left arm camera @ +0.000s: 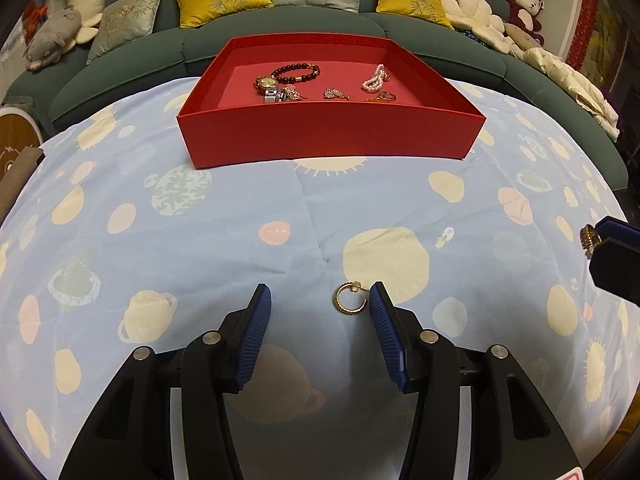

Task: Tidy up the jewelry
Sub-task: 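Grasp one gold hoop earring with the right gripper, then grasp the other gold hoop earring with the left gripper, then carry both hoop earrings into the red tray and open both grippers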

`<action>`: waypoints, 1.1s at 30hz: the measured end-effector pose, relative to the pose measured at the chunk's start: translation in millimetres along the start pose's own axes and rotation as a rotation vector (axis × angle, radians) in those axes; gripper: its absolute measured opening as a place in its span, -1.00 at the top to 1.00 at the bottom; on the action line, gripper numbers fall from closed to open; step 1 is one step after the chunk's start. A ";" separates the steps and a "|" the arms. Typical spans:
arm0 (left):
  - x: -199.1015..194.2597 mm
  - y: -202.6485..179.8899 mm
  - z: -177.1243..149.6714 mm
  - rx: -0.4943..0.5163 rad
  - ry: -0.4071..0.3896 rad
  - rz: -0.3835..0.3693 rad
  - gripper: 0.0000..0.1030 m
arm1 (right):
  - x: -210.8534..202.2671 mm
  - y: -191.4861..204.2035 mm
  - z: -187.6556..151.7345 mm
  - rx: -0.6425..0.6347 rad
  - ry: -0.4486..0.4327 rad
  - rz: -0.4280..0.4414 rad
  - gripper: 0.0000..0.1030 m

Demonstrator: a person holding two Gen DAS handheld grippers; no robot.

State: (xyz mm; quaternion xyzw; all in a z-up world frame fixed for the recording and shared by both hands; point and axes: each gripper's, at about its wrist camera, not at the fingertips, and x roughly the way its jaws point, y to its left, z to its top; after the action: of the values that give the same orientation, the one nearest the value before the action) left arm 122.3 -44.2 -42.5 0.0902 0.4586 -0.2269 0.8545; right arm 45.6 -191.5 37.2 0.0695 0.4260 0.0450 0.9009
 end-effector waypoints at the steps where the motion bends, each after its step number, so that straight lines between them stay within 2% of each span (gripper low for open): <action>1: 0.2 -0.6 -0.1 0.004 -0.009 0.000 0.17 | 2.7 0.1 -0.8 0.003 0.005 0.003 0.68; 2: 0.5 -1.4 -0.6 0.010 -0.016 0.003 0.30 | 4.5 0.0 -1.7 0.005 0.009 0.006 0.68; 8: 1.8 -8.8 -1.5 0.050 -0.044 0.024 0.72 | 3.9 -8.3 -5.4 0.030 0.012 0.001 0.68; 15: 0.1 -11.7 2.1 0.041 -0.038 -0.009 0.72 | 2.2 -18.3 -4.7 0.052 0.011 -0.006 0.68; 22: -31.4 -9.1 18.2 0.013 -0.102 -0.062 0.72 | -5.9 -21.9 2.9 0.060 -0.019 -0.004 0.68; 27: -62.0 -1.2 47.6 -0.029 -0.170 -0.085 0.72 | -14.7 -27.4 19.7 0.068 -0.065 -0.004 0.68; 33: -98.2 11.5 99.4 -0.058 -0.283 -0.078 0.72 | -26.4 -32.7 68.6 0.072 -0.179 -0.018 0.68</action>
State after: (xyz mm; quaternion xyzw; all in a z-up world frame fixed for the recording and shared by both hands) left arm 154.8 -40.1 93.8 0.0147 0.3430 -0.2570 0.9034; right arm 82.7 -233.3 95.0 0.1016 0.3456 0.0151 0.9328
